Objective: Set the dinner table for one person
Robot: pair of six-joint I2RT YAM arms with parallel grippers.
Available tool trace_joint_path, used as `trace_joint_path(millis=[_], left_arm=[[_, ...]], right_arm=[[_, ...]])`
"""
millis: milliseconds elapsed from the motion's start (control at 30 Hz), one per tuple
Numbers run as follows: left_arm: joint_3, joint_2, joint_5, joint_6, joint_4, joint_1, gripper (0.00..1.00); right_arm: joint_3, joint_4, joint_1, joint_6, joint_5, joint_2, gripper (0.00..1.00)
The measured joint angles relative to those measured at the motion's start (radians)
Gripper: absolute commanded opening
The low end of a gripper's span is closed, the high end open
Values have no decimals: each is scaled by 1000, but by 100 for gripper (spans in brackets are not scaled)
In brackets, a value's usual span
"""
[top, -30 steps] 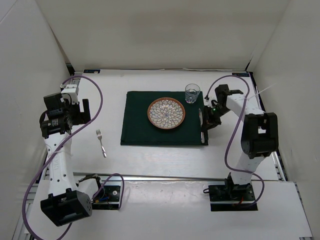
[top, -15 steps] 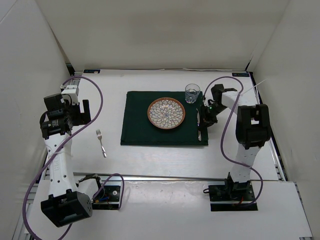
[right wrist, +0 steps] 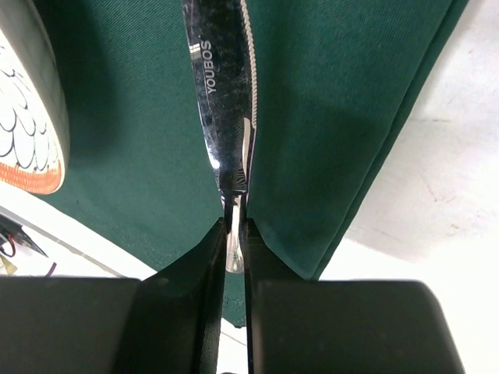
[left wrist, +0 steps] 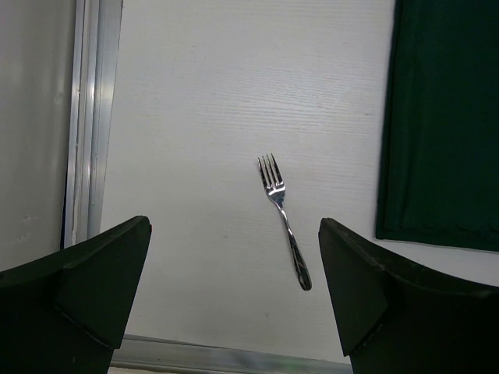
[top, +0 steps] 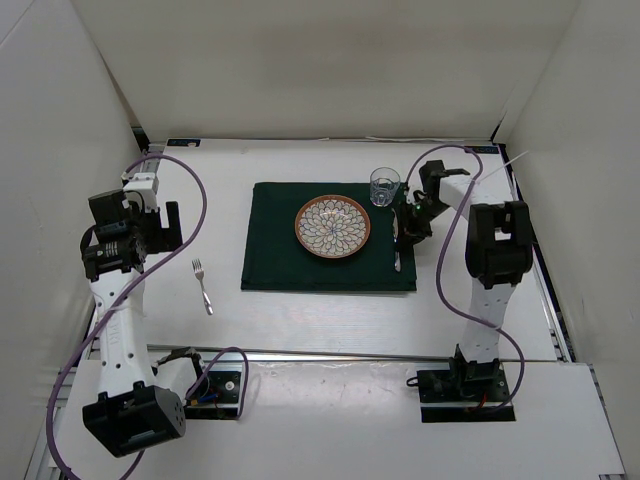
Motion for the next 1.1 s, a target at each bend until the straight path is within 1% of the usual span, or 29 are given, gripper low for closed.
trace_joint_path(millis=[600,667,767,933,1100], left_arm=[[0,-15,0,0,1,0,100],[0,-18,0,0,0,0,100],[0,-20,0,0,0,0,100],[0,-20,0,0,0,0,100],[0,-20,5,0,0,0,100]], right_arm=[[11,4,22,26,19,42,0],[11,4,22,29,26,42,1],[11,4,23,37,41,43,6],[11,4,23,48,49,43,9],[16,3,23,51,53,43,17]])
